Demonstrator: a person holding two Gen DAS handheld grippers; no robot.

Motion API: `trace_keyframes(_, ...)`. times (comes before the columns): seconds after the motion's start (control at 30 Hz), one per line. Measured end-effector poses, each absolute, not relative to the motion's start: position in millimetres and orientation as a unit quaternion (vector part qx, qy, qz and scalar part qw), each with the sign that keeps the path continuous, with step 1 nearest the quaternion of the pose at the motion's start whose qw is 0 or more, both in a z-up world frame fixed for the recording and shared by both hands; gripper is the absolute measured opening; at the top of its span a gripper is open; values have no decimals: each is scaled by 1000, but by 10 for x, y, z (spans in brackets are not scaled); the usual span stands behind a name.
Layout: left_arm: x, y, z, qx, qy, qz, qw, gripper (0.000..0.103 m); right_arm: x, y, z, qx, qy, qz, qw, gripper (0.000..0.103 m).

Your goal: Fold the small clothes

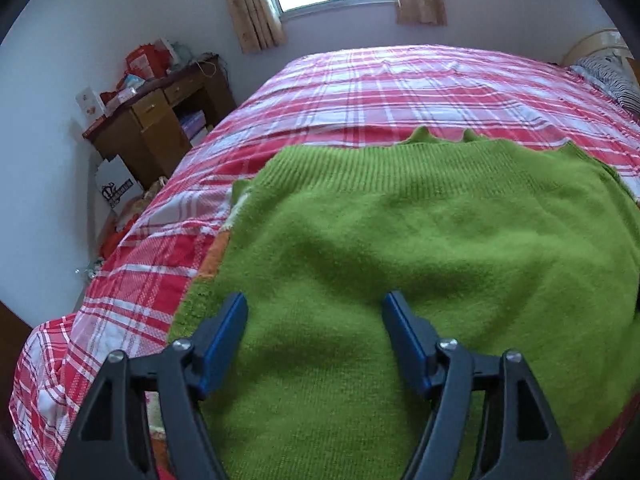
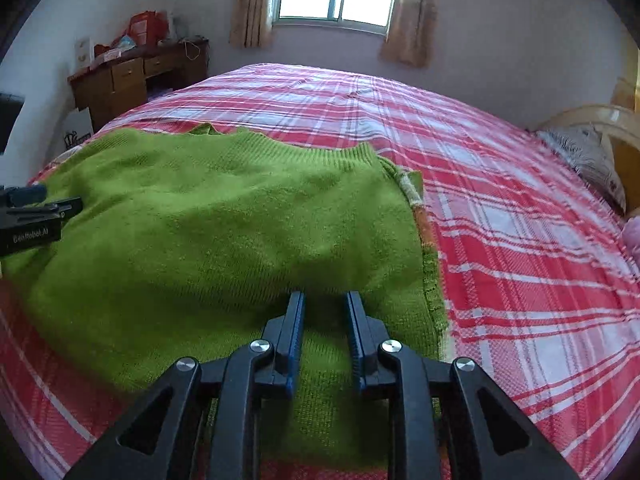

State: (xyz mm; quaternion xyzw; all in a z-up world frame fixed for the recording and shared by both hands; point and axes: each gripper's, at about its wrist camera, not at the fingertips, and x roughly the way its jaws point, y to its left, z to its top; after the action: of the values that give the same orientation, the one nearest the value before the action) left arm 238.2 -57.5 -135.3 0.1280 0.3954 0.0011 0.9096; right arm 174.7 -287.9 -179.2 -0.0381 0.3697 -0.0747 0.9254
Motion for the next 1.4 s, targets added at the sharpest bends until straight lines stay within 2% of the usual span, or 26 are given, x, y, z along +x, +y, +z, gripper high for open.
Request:
trace_keyframes(0.33,2112,-303,-1189,110,401,25,909,75,1634,-2776,-1638,-55,348,-119,928,22)
trace_keyframes(0.4,2069,-248,-1199,106,400,29,910,75,1491,-2646,-1482,-14,323,-82,943,22)
trace_keyframes(0.47,2052,-225,-1240,106,402,36,909,75,1470,-2442,-1454,-27,326,-56,944,22)
trace_keyframes(0.67,1999,-145,-1347,115,408,47,905,75,1560,-1967,-1793,-88,375,-7,923,22)
trace_keyframes(0.73,2000,-89,-1387,118,412,51,902,75,1540,-1973,-1775,-86,368,-7,926,22)
trace_keyframes(0.83,1996,58,-1401,88,423,40,901,79,1539,-2034,-1755,-74,378,2,923,22)
trace_keyframes(0.93,1962,299,-1322,14,418,13,908,92,1489,-2168,-1582,-52,366,17,929,22)
trace_keyframes(1.07,2081,466,-1222,-40,400,1,916,94,1690,-2515,-1224,-56,321,-35,945,22)
trace_keyframes(1.17,2309,443,-1259,-53,412,-2,909,95,2087,-2852,-1148,-45,327,-75,941,22)
trace_keyframes(1.33,2605,346,-1462,-57,441,-10,896,95,2649,-3217,-1629,-25,402,-96,910,22)
trace_keyframes(1.4,2626,388,-1522,-64,443,-11,894,98,2556,-3268,-1730,-27,387,-103,916,23)
